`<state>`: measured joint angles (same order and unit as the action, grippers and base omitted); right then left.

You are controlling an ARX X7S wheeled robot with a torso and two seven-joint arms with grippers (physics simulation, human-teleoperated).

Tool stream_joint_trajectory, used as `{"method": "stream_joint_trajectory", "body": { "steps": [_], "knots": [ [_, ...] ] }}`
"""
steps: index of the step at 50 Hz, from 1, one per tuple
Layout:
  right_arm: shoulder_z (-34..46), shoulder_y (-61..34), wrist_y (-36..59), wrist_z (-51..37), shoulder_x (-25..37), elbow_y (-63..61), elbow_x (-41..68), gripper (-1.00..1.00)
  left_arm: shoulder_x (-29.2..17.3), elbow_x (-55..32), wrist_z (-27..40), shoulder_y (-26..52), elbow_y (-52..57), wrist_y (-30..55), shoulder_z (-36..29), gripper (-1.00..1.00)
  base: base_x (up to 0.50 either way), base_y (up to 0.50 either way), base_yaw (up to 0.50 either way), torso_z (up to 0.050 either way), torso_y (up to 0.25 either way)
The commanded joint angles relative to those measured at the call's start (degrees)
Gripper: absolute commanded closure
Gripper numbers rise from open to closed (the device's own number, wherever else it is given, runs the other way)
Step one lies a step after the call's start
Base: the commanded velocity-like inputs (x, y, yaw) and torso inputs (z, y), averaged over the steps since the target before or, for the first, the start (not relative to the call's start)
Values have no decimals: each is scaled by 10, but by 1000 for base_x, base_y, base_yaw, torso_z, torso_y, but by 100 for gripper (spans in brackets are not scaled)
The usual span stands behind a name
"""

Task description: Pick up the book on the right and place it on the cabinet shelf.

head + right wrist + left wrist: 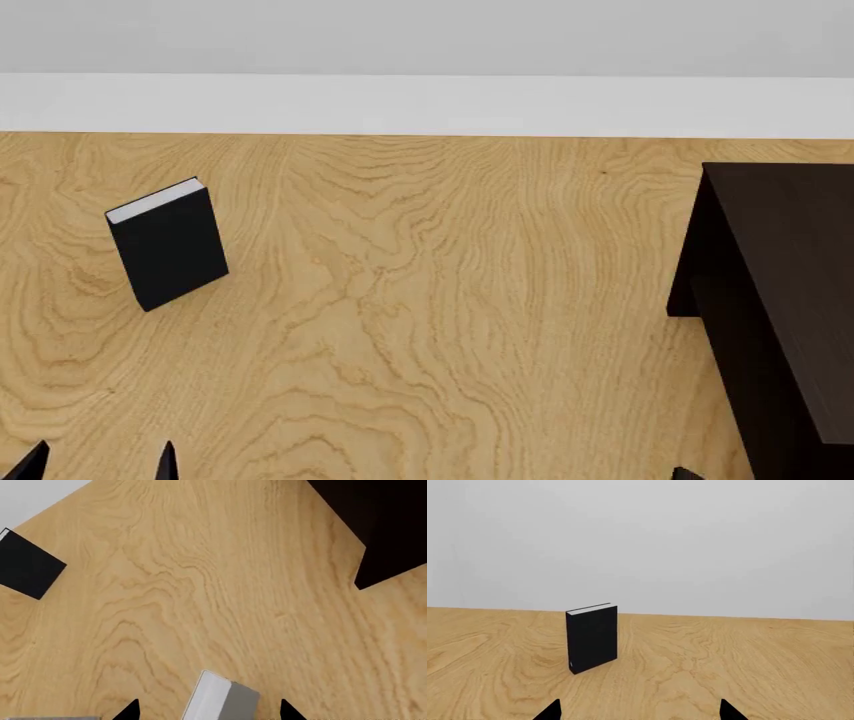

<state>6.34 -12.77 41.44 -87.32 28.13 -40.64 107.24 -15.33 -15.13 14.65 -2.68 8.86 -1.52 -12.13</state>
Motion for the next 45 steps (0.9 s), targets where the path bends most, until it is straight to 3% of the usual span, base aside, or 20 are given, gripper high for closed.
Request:
{"method": "stream_joint_trajectory", "body": {
  "steps": [1,27,29,45],
  "knots": [
    [62,-47,-32,-23,12,28,13,-100,-2,-4,0,1,-2,-1,-2,-100,0,0,0,0,0],
    [211,-118,-106,-24,51,91,-21,-100,-3,-9,0,7,-24,-14,-5,-100,0,0,0,0,0],
    [225,-124,-115,-24,55,97,-22,-100,7,-1,-10,9,-77,-63,-5,-100,0,0,0,0,0],
    [324,-188,-167,-19,72,134,-15,-100,7,-6,-11,16,-98,-72,-6,-100,0,0,0,0,0]
  ]
}}
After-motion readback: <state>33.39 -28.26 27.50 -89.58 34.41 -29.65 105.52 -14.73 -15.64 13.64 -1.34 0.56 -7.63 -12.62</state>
